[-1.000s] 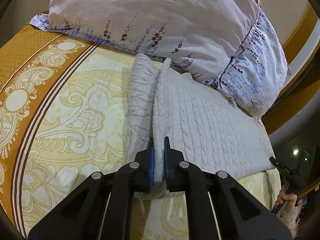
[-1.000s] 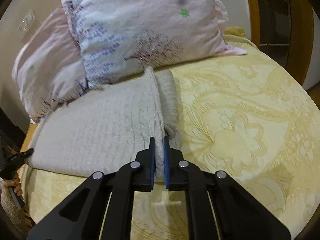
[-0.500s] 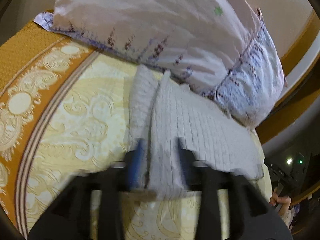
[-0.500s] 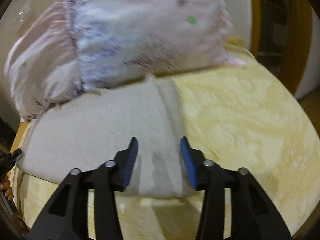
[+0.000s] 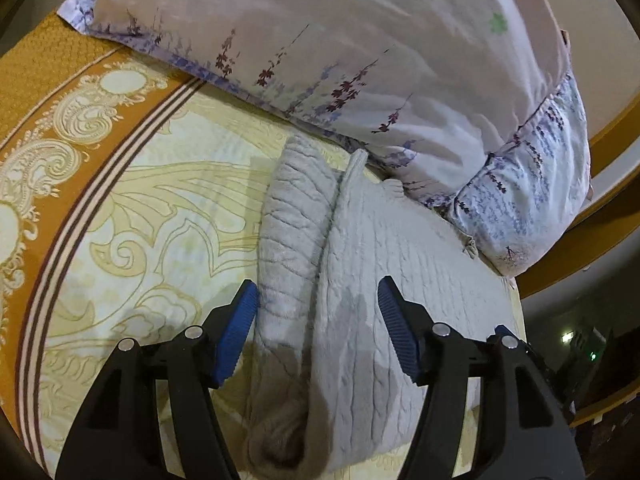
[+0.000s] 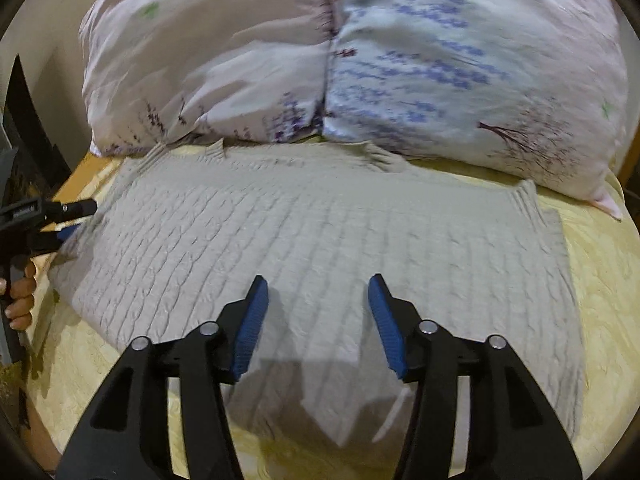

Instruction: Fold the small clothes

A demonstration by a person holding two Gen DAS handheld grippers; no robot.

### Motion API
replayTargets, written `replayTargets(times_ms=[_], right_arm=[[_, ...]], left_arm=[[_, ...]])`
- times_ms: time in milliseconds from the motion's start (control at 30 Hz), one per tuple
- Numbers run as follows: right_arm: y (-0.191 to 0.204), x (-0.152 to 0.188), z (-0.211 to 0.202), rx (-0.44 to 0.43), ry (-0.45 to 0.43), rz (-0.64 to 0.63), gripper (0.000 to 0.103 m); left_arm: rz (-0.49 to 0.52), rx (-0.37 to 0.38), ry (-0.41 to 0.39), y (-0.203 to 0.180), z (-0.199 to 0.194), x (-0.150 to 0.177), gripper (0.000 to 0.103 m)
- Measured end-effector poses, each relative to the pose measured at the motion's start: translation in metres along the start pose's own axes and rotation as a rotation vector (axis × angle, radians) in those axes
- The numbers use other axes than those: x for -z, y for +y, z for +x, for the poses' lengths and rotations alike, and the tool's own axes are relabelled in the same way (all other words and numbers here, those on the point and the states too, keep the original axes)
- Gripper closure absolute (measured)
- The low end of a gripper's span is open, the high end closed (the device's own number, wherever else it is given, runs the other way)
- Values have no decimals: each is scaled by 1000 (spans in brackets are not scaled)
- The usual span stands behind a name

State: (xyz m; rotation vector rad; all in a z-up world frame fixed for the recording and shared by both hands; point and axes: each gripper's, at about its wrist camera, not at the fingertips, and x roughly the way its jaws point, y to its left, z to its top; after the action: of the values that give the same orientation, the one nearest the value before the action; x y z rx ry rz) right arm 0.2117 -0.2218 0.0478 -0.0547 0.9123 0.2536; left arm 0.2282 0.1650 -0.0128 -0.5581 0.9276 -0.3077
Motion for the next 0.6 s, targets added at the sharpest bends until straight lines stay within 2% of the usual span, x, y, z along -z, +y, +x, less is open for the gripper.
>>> replayTargets(times_ms=[300, 467, 600], right_arm=[[6, 3, 6, 35, 2, -31, 38], [5, 3, 7, 29, 5, -29, 37], [6, 4, 7, 33, 5, -29, 36]], left_arm=[[41, -42, -13, -12, 11, -1, 42], [60, -74, -15, -21, 16, 2, 48], [57, -69, 2, -29, 22, 4, 55]])
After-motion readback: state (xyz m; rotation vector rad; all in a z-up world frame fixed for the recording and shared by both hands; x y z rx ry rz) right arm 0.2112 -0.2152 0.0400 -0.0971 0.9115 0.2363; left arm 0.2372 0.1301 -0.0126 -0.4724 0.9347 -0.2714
